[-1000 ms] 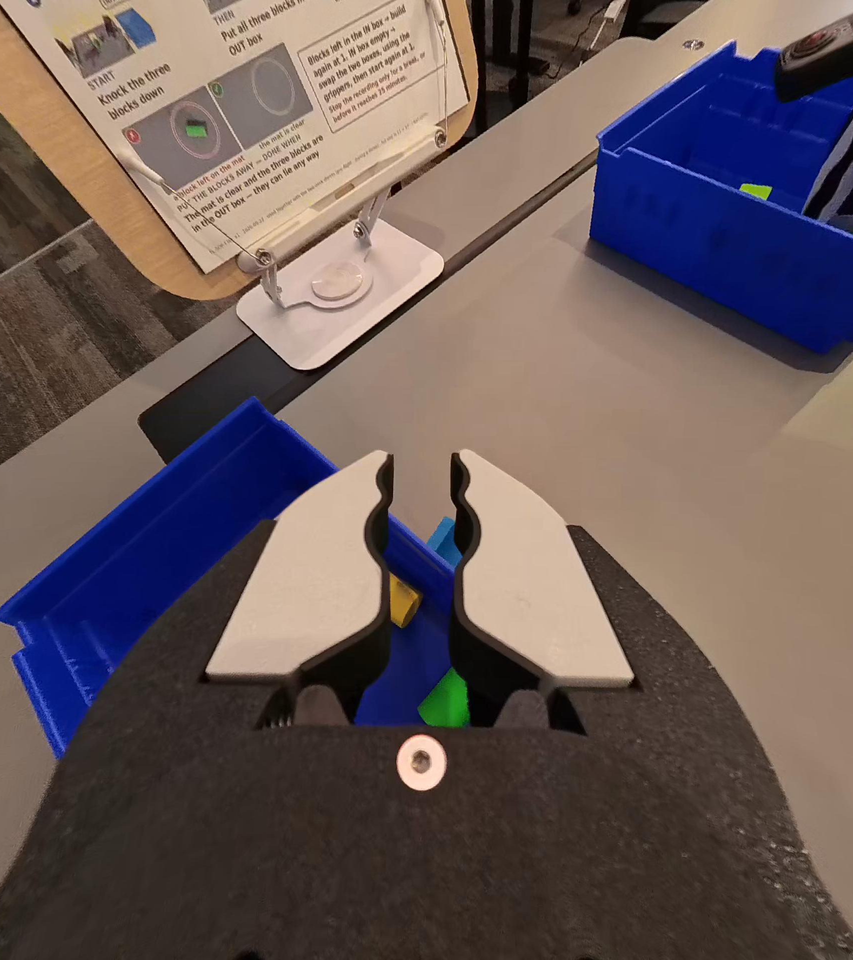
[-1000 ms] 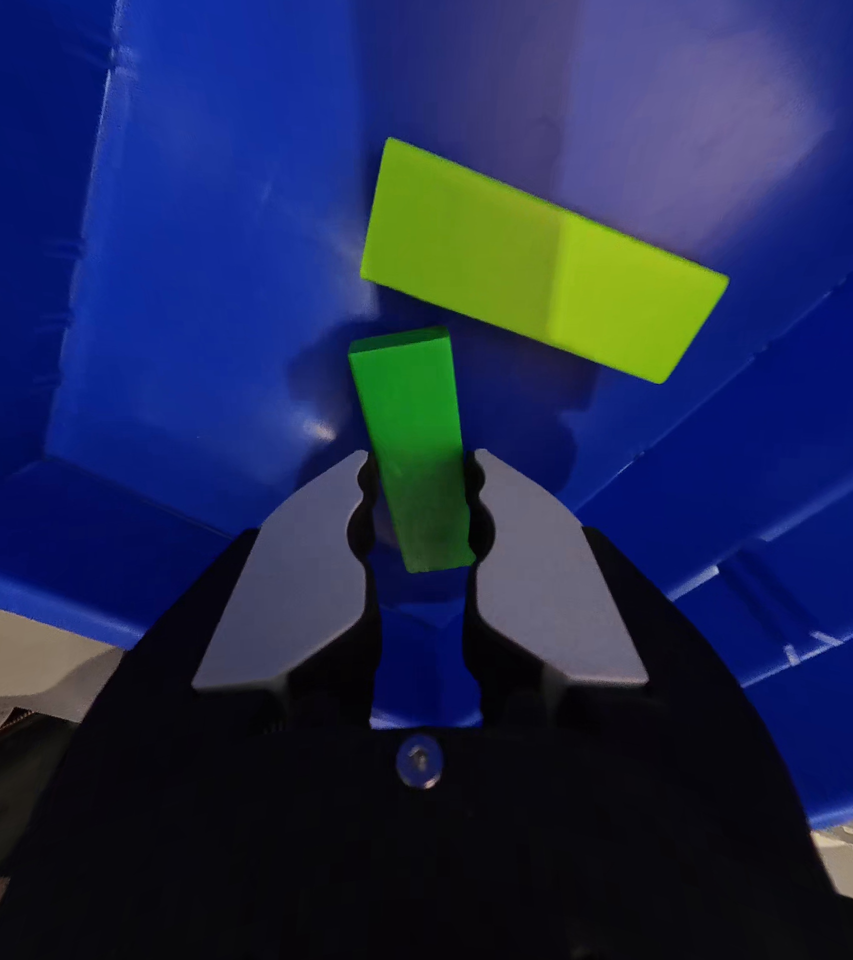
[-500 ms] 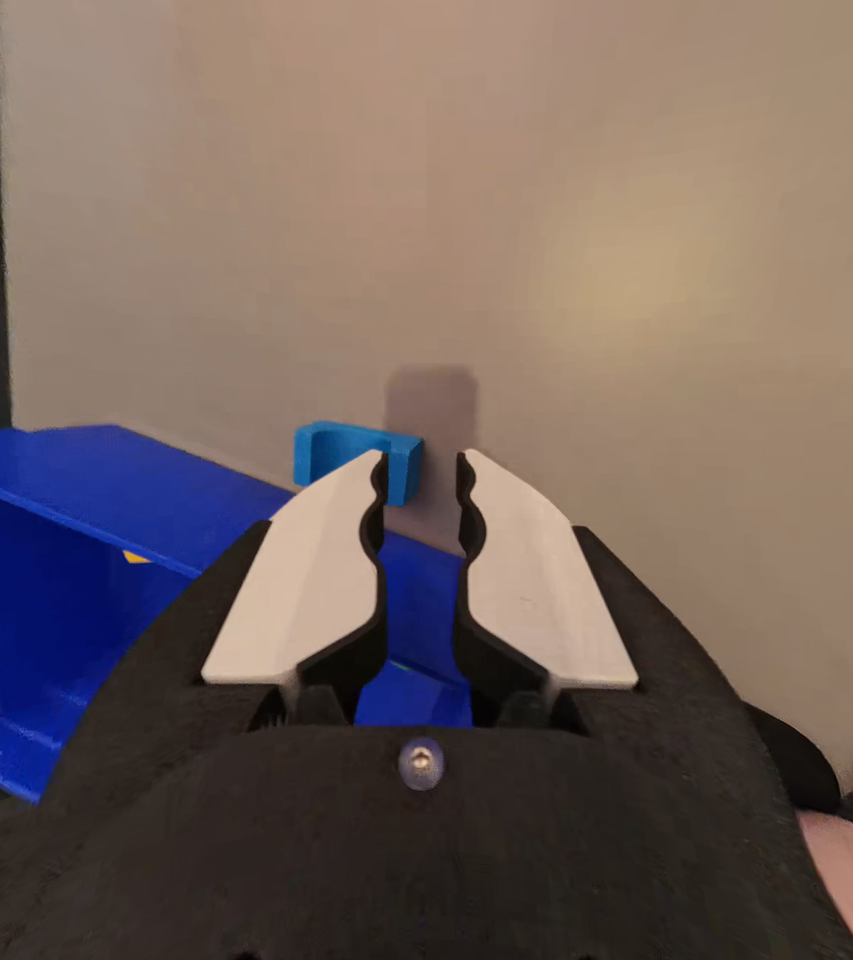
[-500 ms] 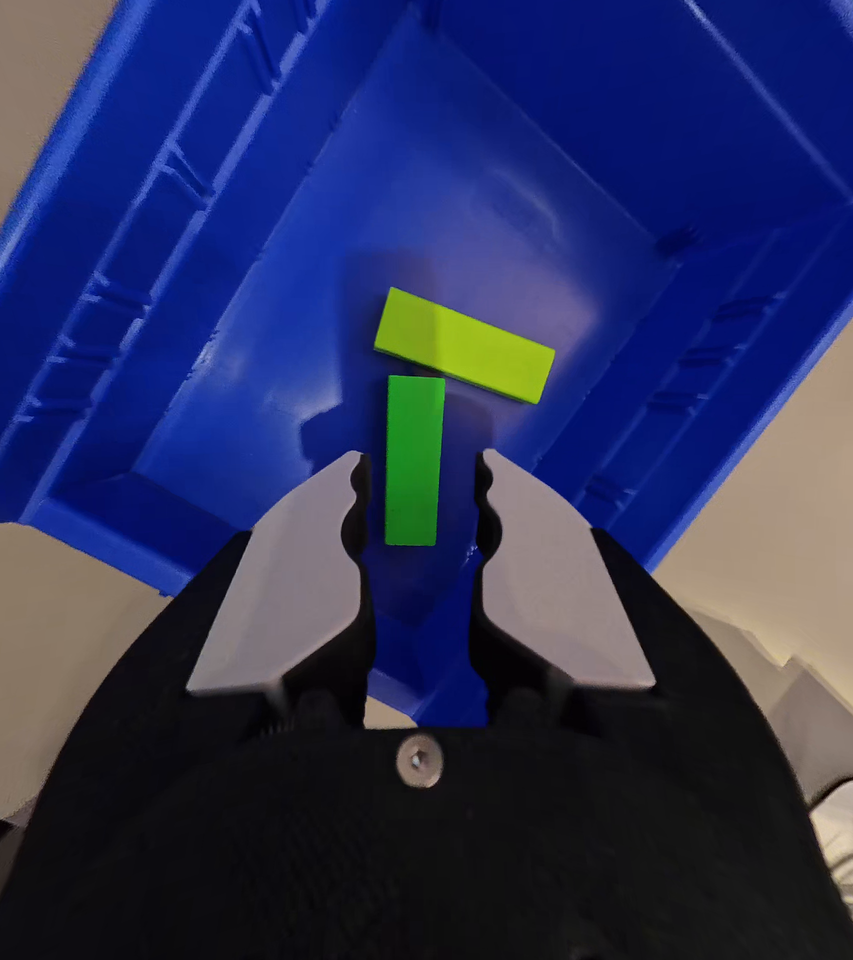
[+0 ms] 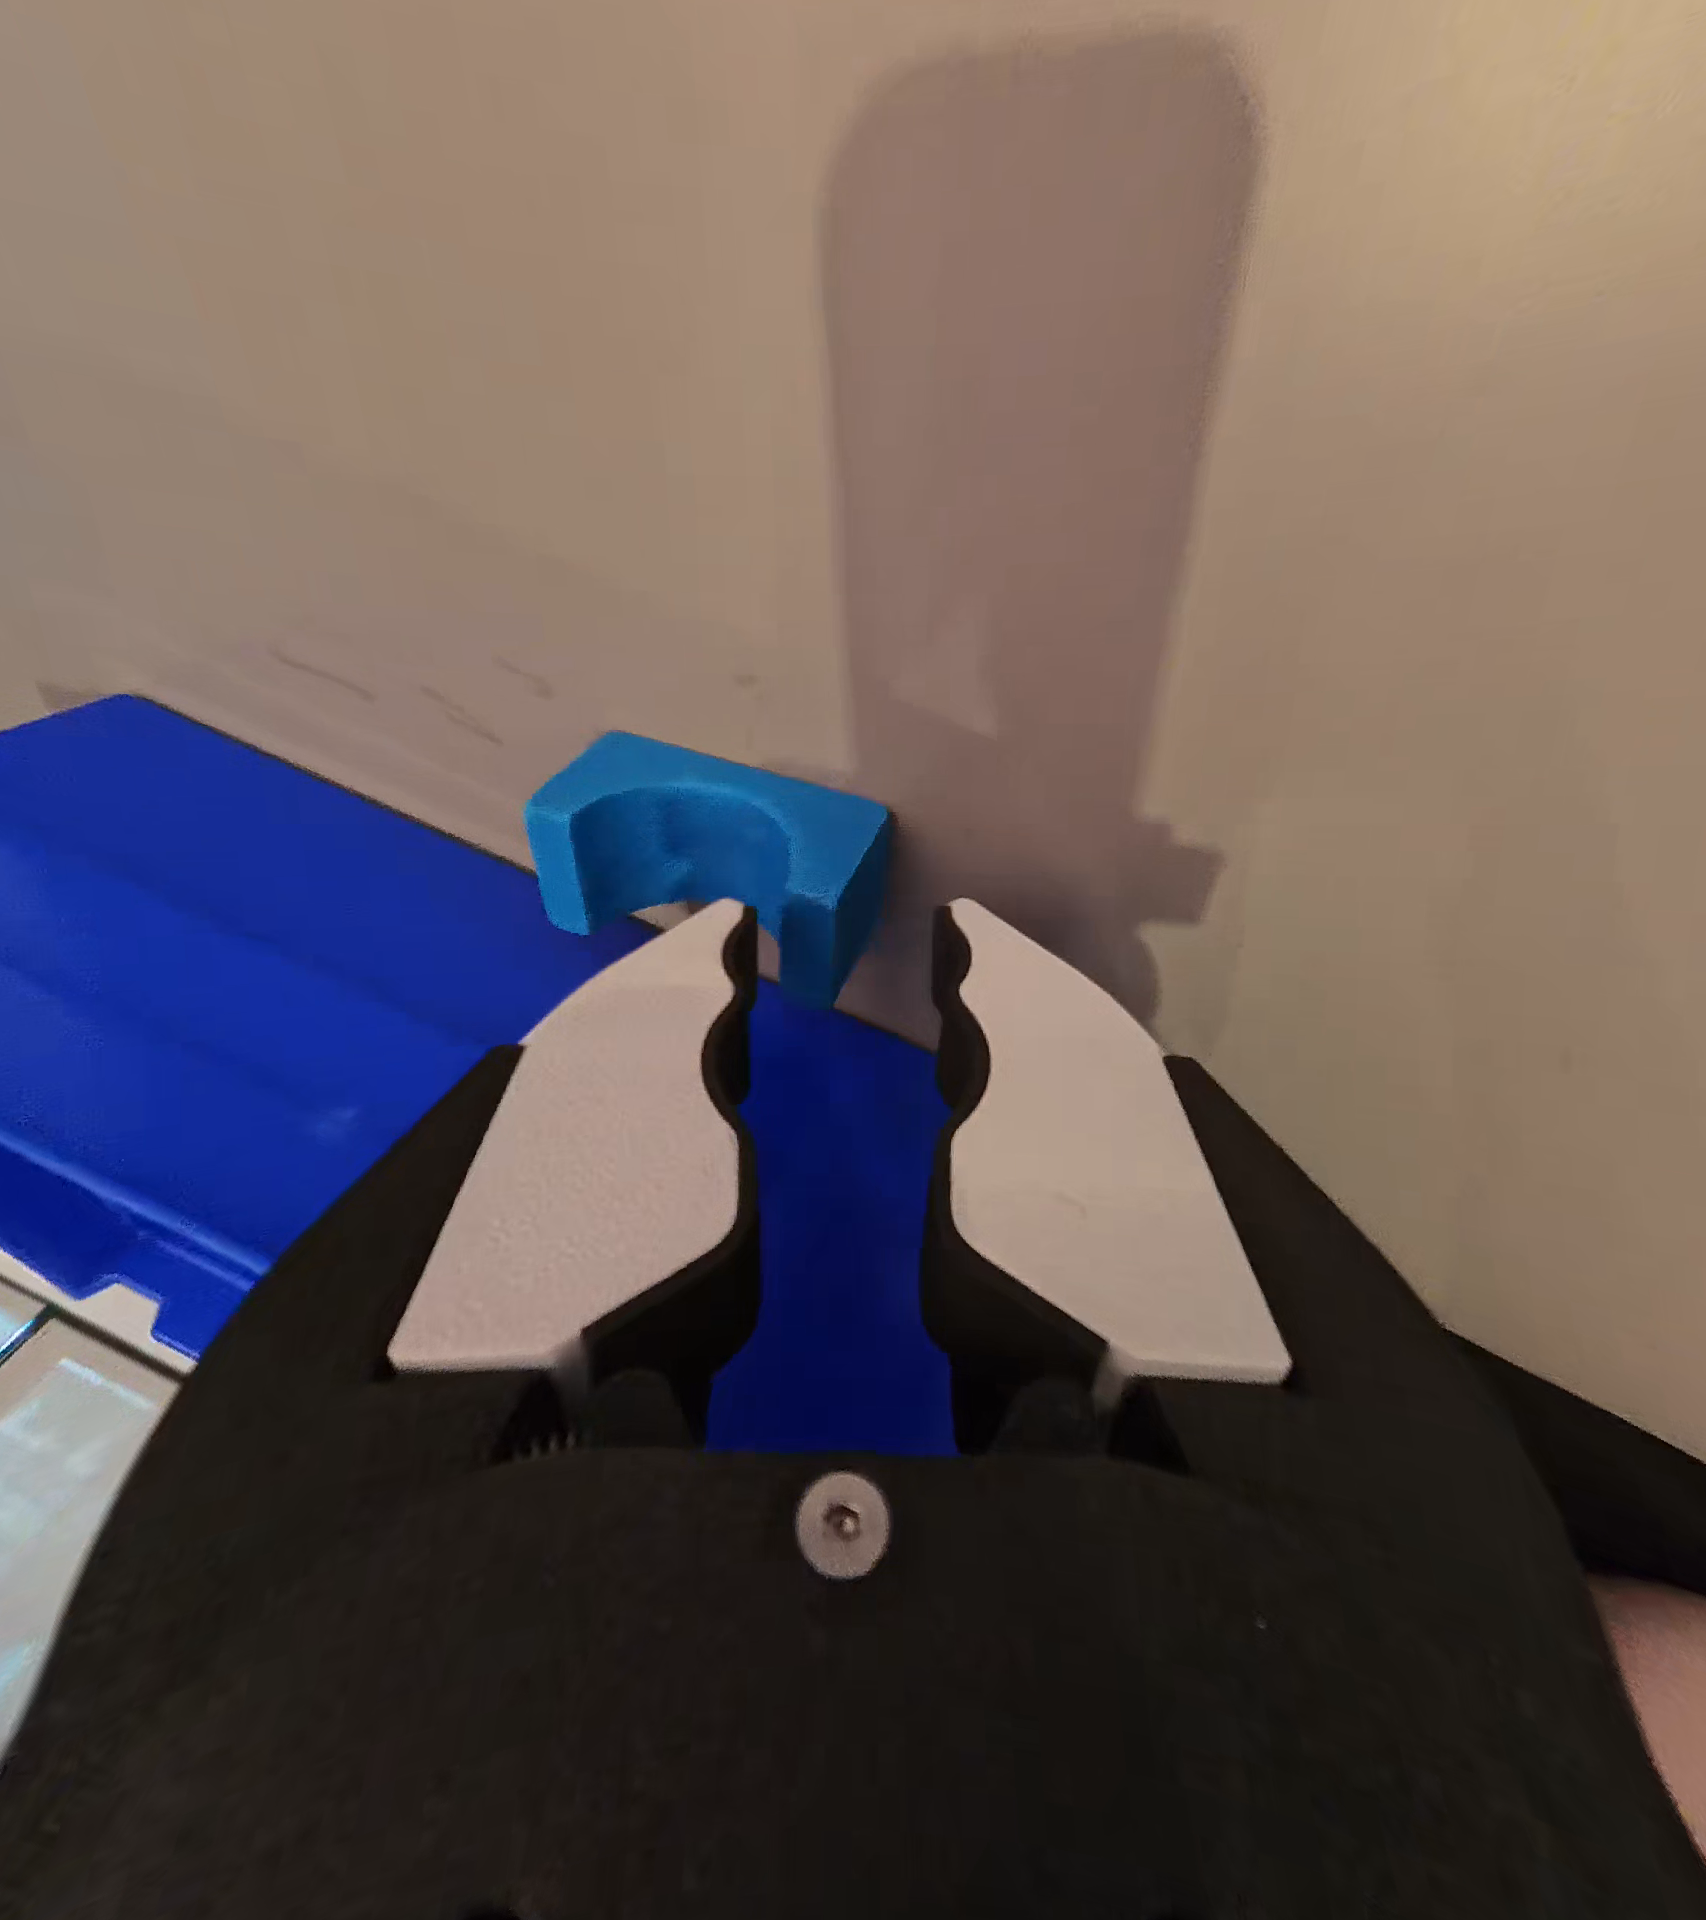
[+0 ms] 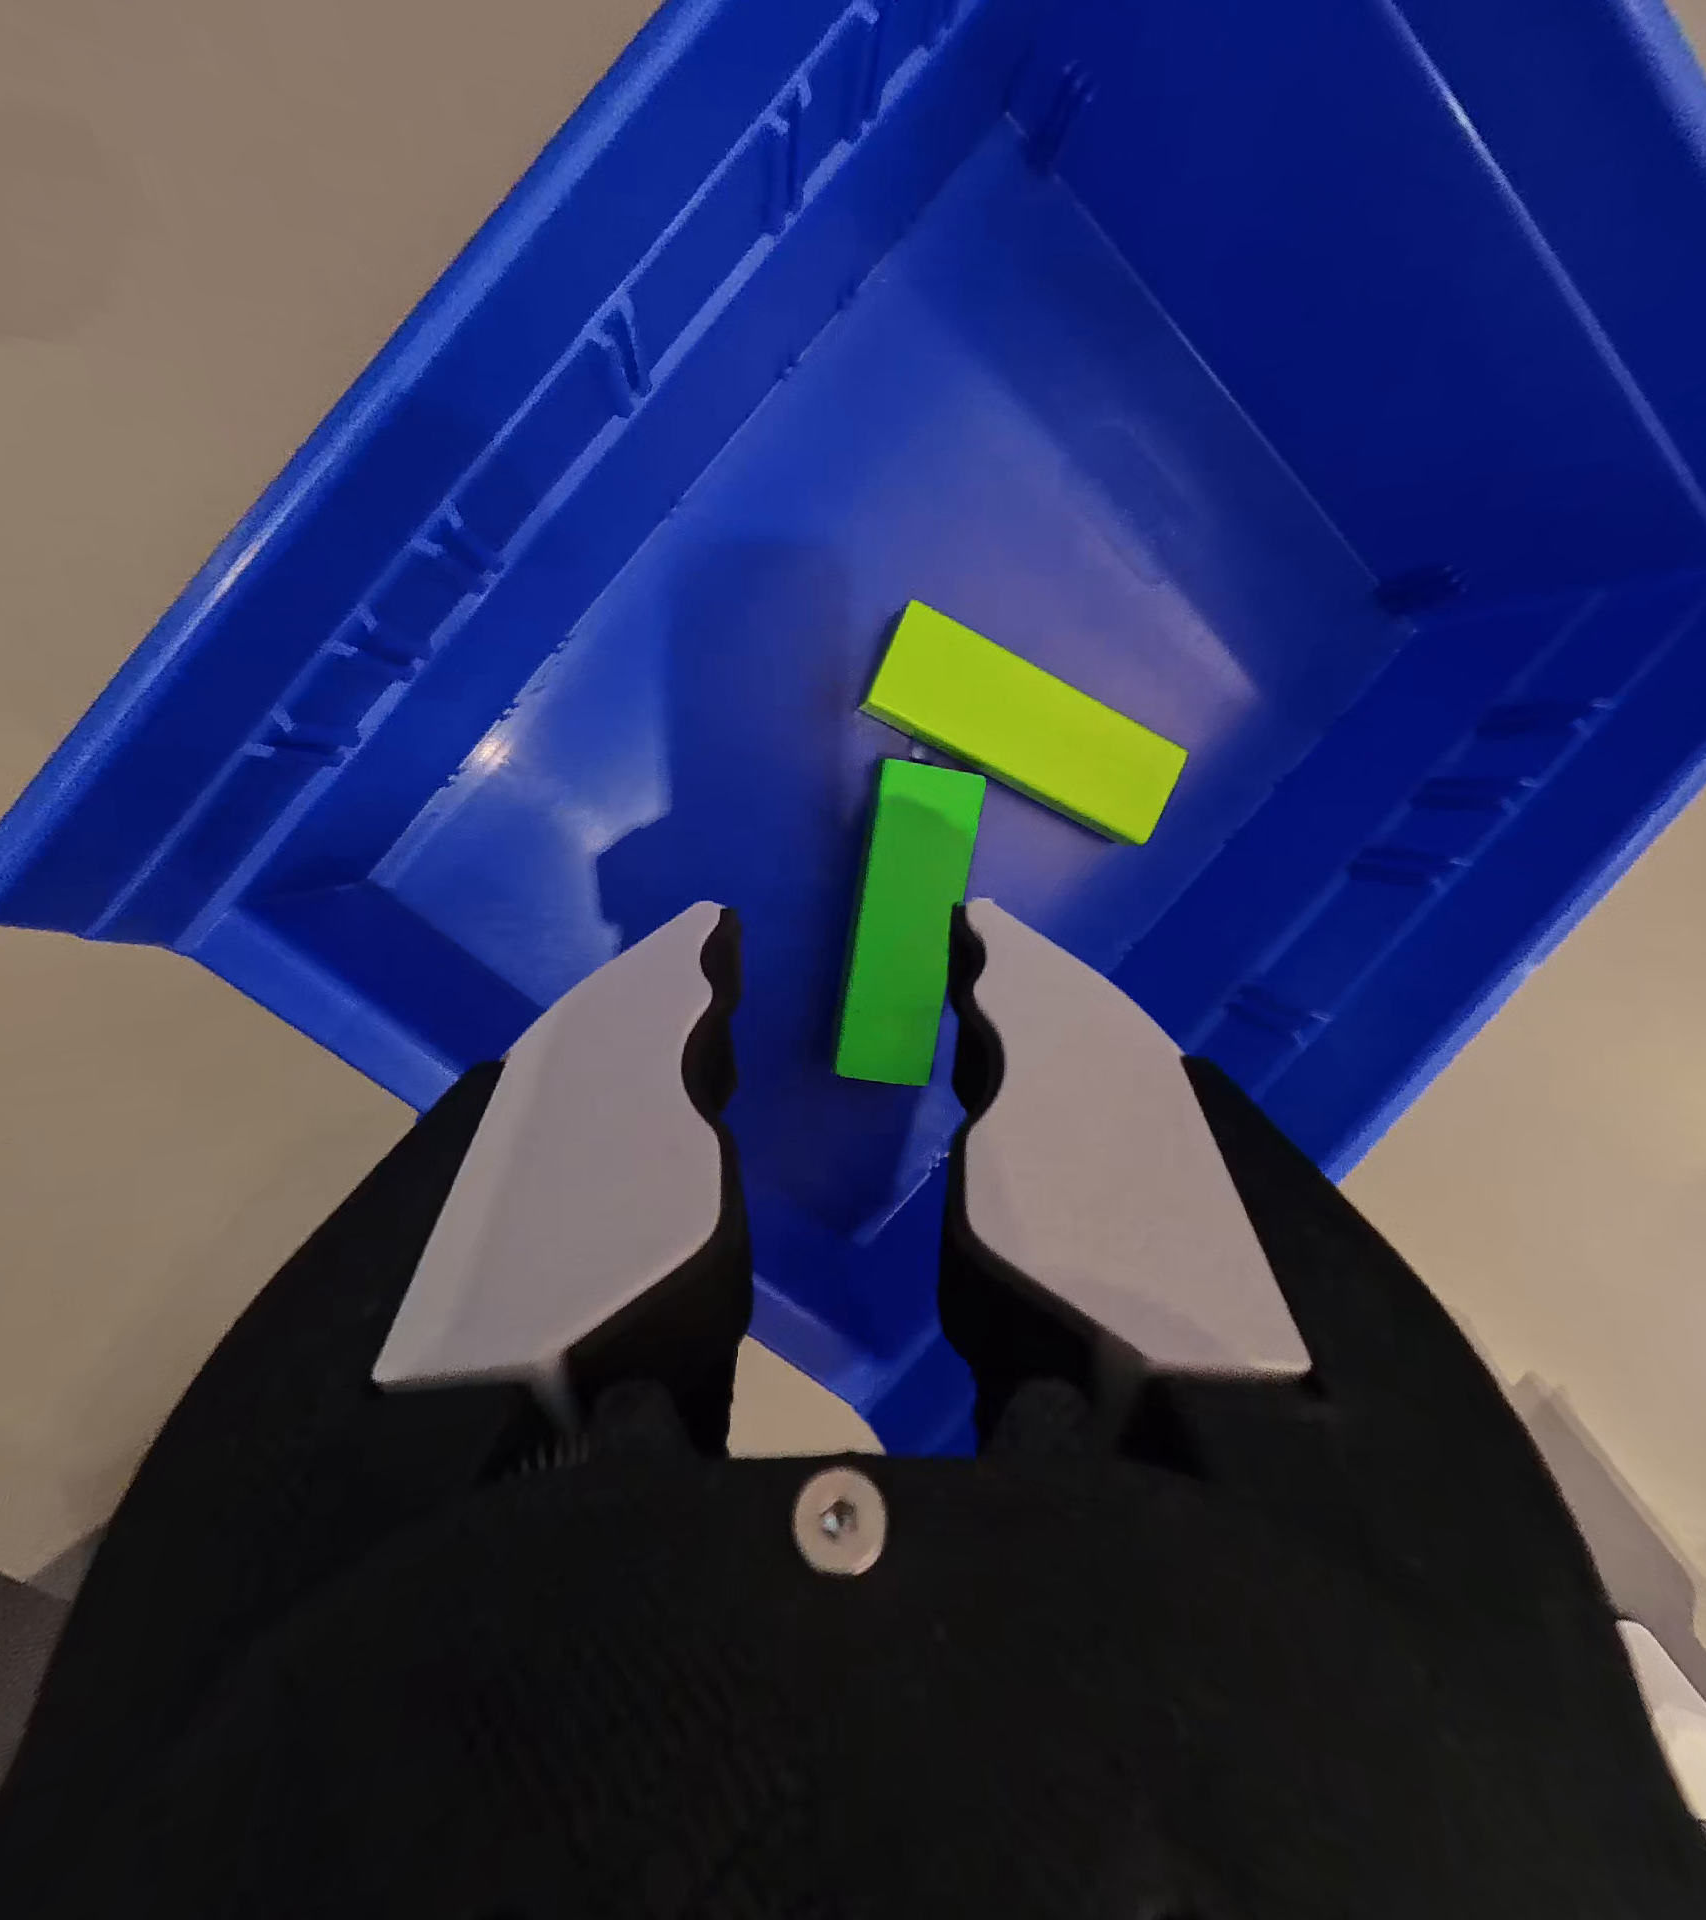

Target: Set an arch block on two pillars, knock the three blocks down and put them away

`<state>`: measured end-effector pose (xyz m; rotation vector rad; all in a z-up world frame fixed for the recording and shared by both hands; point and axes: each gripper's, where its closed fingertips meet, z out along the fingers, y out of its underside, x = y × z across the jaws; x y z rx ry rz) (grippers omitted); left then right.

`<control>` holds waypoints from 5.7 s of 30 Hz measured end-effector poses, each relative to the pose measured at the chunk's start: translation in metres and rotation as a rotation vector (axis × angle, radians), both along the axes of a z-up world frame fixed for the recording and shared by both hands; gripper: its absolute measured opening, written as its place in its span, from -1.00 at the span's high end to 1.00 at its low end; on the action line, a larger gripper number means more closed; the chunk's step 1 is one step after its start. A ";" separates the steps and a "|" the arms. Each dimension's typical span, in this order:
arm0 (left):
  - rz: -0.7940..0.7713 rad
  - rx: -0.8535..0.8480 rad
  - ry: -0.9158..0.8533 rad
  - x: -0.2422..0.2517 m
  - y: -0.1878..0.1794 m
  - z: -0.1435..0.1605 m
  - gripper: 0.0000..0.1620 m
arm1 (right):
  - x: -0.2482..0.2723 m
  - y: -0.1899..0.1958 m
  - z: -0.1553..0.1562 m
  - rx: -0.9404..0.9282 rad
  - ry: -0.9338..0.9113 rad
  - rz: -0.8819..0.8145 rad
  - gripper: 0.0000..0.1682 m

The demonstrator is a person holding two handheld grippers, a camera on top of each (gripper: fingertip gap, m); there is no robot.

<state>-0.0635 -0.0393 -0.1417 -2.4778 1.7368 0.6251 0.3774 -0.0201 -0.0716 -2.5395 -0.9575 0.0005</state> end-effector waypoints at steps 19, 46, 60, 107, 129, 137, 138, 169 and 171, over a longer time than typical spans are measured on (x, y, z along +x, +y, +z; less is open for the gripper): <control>-0.048 -0.052 -1.067 0.086 -0.012 0.130 0.81 | -0.088 0.000 0.096 0.544 0.146 0.246 0.42; 0.112 0.027 -1.433 -0.011 -0.016 0.217 0.42 | -0.061 0.027 0.068 0.067 0.267 -0.105 0.59; 0.857 0.459 -0.950 -0.247 0.015 0.134 -0.14 | -0.011 0.025 -0.010 -0.127 0.132 -0.289 0.49; 0.653 -0.160 -0.561 -0.051 0.020 0.019 0.60 | -0.087 0.030 -0.052 -0.350 -0.028 -0.343 0.68; 0.589 0.126 -1.270 -0.108 0.027 0.154 0.49 | -0.047 0.037 -0.059 -0.594 0.067 -0.474 0.94; 0.742 0.327 -1.436 -0.186 0.008 0.188 0.49 | -0.036 0.026 0.033 -0.554 0.044 -0.508 0.93; 0.770 0.344 -1.441 -0.195 0.006 0.187 0.46 | -0.043 0.029 0.051 -0.538 0.033 -0.501 0.93; 1.186 0.643 -1.479 -0.318 -0.045 0.185 0.25 | -0.580 0.043 -0.039 -0.661 0.135 -0.074 0.93; 1.200 0.539 -1.457 -0.310 -0.035 0.166 0.22 | -0.576 0.043 -0.054 -0.647 0.093 -0.107 0.93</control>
